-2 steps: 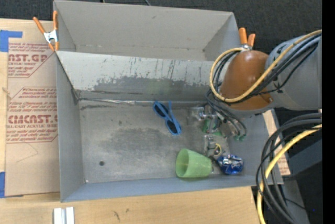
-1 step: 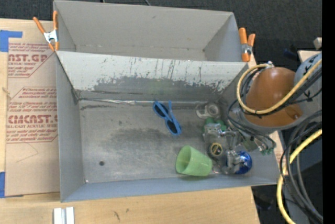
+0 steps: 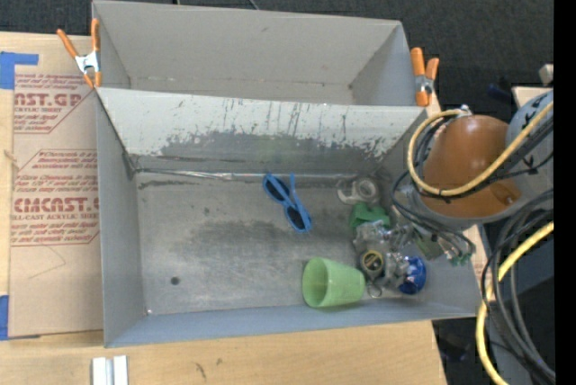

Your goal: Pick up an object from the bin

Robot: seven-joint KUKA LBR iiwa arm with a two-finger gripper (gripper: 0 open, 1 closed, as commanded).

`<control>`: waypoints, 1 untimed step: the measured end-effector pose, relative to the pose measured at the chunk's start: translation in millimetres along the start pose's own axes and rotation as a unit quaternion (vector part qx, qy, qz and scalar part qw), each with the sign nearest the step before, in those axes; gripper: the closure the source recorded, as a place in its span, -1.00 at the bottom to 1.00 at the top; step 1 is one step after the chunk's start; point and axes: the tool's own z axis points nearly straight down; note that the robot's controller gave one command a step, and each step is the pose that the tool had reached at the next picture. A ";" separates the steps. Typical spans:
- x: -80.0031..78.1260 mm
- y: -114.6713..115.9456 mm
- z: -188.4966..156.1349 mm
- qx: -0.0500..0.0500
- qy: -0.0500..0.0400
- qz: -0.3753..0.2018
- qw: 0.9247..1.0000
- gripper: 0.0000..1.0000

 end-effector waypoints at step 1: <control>6.4 16.8 -130.0 0.003 -0.003 0.011 1.000 1.00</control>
Offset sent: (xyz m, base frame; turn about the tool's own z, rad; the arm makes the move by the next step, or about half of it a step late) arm -0.0142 0.0120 0.1265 0.0227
